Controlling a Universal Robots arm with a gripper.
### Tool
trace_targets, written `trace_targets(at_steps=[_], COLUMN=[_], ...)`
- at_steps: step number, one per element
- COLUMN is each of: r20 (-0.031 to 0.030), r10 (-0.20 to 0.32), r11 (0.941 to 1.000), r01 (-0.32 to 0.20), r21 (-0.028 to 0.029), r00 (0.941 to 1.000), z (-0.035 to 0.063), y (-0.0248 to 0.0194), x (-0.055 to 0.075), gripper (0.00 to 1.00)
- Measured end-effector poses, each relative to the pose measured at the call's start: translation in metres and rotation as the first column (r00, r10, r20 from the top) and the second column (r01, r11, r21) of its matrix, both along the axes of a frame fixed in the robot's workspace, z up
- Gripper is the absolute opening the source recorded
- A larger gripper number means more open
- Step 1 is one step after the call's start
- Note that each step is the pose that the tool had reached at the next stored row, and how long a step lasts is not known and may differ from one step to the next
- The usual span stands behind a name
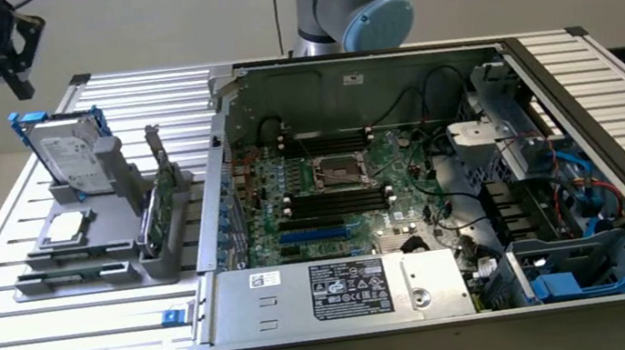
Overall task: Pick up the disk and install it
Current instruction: 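Pick up the disk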
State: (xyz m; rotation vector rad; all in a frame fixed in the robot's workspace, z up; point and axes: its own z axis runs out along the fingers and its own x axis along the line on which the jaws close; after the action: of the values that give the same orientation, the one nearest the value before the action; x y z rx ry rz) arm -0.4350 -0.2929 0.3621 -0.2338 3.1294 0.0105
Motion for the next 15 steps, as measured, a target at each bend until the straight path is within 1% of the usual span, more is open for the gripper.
trace_targets(at_steps=[4, 8, 12, 15], r20=[-0.0057, -0.0108, -0.016, -0.0198], r10=[0.063, 0.127, 0.189, 0.238], r11=[0.998, 0.9919, 0.9819, 0.9714], r01=[-0.063, -0.127, -0.189, -0.238], r21=[0.0002, 0.0007, 0.0015, 0.0023], r00=[0.998, 0.9919, 0.9818, 0.9712], z=[-0.0003, -0.0006, -0.0009, -0.0011], y=[0.0, 0.0, 0.0, 0.0], x=[0.0, 0.0, 0.0, 0.0], gripper=[0.11, 0.11, 0.11, 0.11])
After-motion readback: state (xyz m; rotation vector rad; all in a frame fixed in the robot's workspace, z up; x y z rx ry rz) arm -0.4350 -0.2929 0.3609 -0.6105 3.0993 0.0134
